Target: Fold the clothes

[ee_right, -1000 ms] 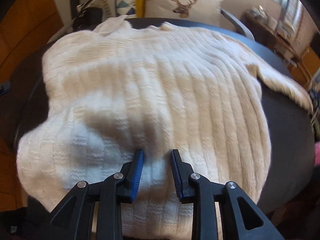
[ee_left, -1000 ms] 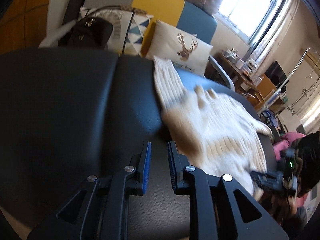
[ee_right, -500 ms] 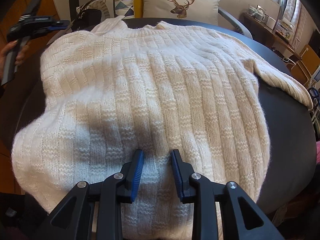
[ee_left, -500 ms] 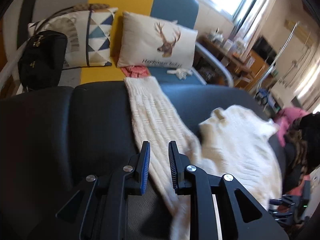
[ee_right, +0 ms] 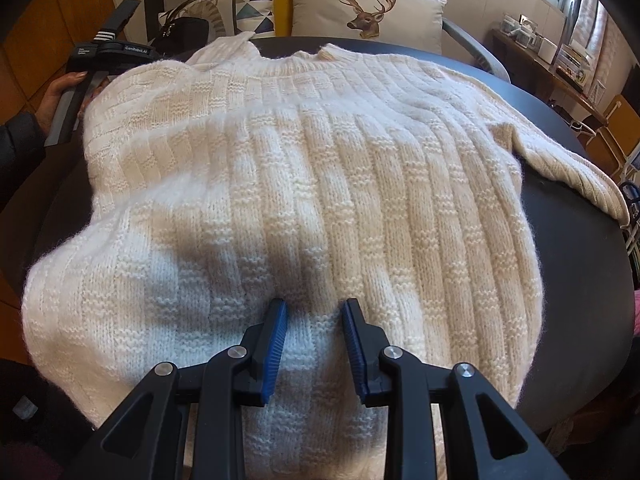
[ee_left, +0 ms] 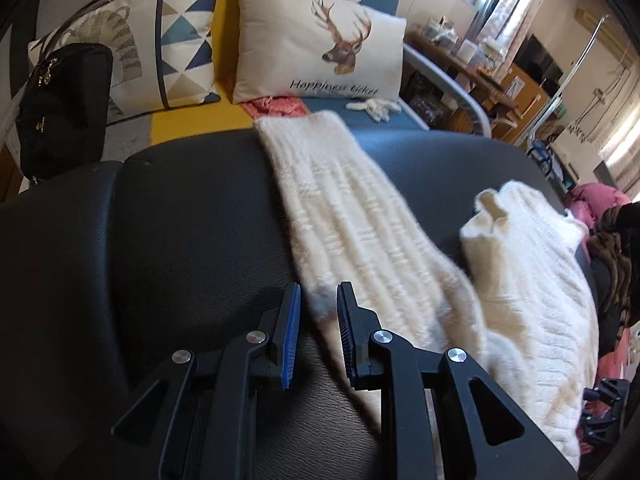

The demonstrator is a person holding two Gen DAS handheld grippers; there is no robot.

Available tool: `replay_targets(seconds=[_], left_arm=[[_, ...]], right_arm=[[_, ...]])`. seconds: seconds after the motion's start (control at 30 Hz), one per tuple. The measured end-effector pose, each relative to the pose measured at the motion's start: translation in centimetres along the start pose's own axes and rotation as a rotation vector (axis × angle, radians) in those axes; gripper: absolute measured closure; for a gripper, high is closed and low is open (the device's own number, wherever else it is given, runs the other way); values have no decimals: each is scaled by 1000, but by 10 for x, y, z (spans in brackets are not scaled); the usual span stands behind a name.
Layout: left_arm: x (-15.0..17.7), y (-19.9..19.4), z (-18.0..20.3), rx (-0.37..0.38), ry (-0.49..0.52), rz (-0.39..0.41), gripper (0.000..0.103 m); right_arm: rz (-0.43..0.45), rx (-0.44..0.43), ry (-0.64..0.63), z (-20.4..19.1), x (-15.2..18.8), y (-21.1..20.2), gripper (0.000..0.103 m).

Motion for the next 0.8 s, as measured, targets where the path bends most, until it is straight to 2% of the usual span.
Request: replay_targets(seconds=[0.23, 0.33, 0.37, 0.4, 0.5, 0.63, 0.8], left_arm=[[-11, 14, 5, 37, -17, 10, 80], [-14, 18, 9, -11, -13, 24, 80], [-14, 18, 11, -40, 0, 30, 88], [-13, 17, 13, -64, 9, 38, 92], [-10, 12, 14, -117, 11, 67, 97], [-5, -12, 15, -170, -12, 134, 98], [-7, -71, 14, -238, -61, 272, 98]], right_arm=[[-12, 8, -8, -1, -1, 1, 75], [-15, 13, -9, -2, -1, 1, 75], [-16, 16, -11, -2, -1, 1, 75], [-15, 18, -11, -3, -1, 1, 75], [-8, 24, -13, -3, 1, 0, 75], [0, 28, -14, -4, 2, -2, 75], [7, 28, 0, -5, 5, -4, 75]])
Point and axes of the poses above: each gripper's, at about its wrist camera, not at the fingertips, and y roughly the way its jaws point, z to its right, x to its underside, the point moved 7 cm from there along y, roughly the way its jaws point, and after that the axes turned 7 degrees about z, right-handed, at the moved point
